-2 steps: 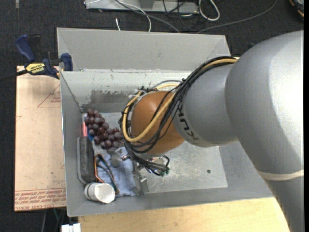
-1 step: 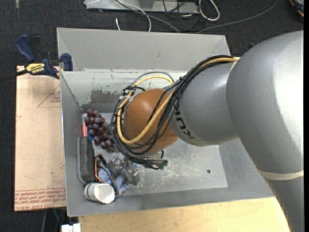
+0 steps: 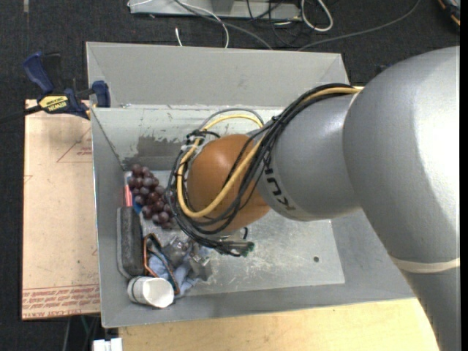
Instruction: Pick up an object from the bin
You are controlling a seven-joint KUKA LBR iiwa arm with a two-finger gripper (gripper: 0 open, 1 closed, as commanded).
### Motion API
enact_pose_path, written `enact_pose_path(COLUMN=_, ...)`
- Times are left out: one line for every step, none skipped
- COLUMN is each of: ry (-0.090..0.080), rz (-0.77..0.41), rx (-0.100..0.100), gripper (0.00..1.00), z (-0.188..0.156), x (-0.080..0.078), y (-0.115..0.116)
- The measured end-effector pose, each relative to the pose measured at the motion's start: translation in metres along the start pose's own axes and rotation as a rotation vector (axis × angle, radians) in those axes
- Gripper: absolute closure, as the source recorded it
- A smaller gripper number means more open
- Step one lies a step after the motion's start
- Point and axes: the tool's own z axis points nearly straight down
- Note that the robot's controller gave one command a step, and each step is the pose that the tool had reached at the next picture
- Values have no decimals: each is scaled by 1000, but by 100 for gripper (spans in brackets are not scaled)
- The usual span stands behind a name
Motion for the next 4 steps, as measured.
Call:
enact_pose_path(ry=6, rz=2, rx=-4, gripper=100, z=-46, x=1, y=1)
enact_pose_path(ry=-1, rz=4, rx=-1, gripper=100, z=-68, x=-1, y=0)
enact_pose_path(ry=2, rz=5, rx=-3, gripper=100, z=-75, x=0, y=1)
enact_pose_path(ry=1, rz=7, rx=-3, gripper=100, z=-84, x=-1, y=1)
